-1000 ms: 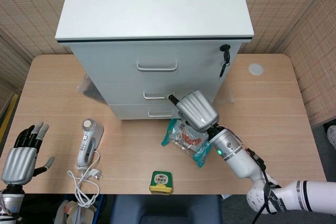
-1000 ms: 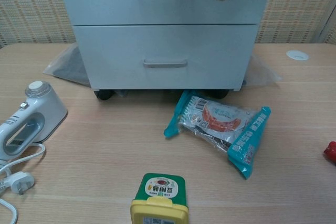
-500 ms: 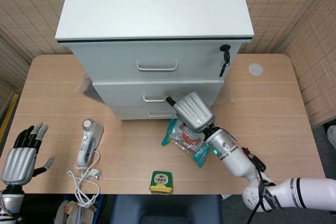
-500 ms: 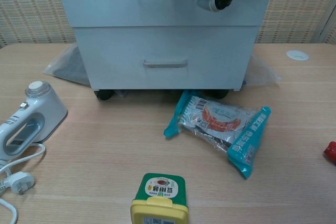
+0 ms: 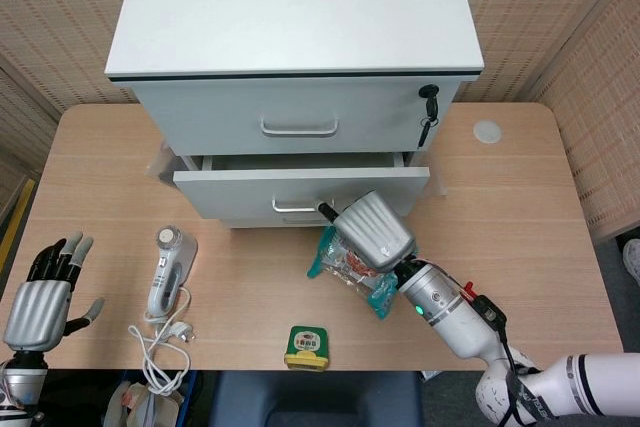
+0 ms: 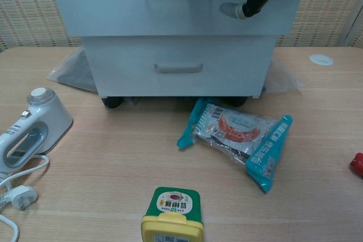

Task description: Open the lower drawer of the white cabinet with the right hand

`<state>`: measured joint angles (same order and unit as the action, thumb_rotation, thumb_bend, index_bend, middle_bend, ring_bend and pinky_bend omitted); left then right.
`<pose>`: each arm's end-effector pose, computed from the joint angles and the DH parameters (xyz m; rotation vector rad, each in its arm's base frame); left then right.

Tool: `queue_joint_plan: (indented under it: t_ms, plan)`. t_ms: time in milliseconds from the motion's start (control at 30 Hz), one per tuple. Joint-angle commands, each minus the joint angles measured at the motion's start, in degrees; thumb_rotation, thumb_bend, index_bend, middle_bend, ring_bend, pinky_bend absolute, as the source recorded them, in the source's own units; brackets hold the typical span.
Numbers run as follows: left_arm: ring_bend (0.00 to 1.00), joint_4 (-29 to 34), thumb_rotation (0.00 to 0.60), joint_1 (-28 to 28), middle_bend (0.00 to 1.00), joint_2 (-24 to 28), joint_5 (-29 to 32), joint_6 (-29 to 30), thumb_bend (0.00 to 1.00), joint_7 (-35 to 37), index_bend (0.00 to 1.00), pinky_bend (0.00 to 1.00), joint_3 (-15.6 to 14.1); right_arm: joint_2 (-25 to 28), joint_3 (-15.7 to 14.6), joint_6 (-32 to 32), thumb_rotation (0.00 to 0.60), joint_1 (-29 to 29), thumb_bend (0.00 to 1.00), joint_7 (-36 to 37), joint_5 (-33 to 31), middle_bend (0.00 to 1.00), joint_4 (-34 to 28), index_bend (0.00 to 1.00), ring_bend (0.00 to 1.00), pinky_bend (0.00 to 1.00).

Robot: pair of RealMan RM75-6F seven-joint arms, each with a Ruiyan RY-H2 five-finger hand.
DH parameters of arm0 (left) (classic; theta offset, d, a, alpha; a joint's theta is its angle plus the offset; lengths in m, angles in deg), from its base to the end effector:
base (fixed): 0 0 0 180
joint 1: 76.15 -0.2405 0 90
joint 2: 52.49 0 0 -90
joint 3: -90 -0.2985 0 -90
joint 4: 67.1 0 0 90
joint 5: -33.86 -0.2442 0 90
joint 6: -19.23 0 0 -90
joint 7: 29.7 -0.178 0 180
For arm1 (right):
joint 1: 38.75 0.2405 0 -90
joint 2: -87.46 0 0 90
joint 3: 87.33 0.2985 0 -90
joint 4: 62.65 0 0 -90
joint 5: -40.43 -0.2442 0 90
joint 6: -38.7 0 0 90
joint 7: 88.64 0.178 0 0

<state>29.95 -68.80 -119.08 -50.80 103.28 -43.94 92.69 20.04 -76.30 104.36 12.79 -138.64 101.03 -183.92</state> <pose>-0.3333 0.2330 0.1196 -1.4558 -0.8079 -0.8236 -0.0272 -0.3535 0.0595 1.9977 -0.3691 0.9780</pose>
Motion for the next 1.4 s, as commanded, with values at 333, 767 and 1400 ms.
queue_joint_plan:
  t_ms: [333, 767, 1400]
  plan:
    - [0.0, -0.1, 0.6, 0.0, 0.0, 0.1, -0.1, 0.1, 0.25, 0.1, 0.0, 0.09, 0.1, 0.7, -2.7, 1.6, 0.6, -0.9, 0.38, -3.7, 2.8, 0.92, -4.1, 0.24, 0.96, 0.85]
    - [0.0, -0.4, 0.6, 0.5, 0.0, 0.0, -0.5, -0.4, 0.25, 0.1, 0.0, 0.09, 0.0, 1.1, -4.8, 3.9, 0.6, -2.5, 0.38, -7.7, 5.5, 0.92, -8.1, 0.24, 0.96, 0.85]
    - [0.0, -0.9, 0.6, 1.2, 0.0, -0.3, -1.3, -1.0, 0.25, 0.7, 0.0, 0.09, -0.1, 0.8, -7.7, 6.6, 0.6, -5.7, 0.38, -12.4, 8.6, 0.92, -12.8, 0.24, 0.97, 0.85]
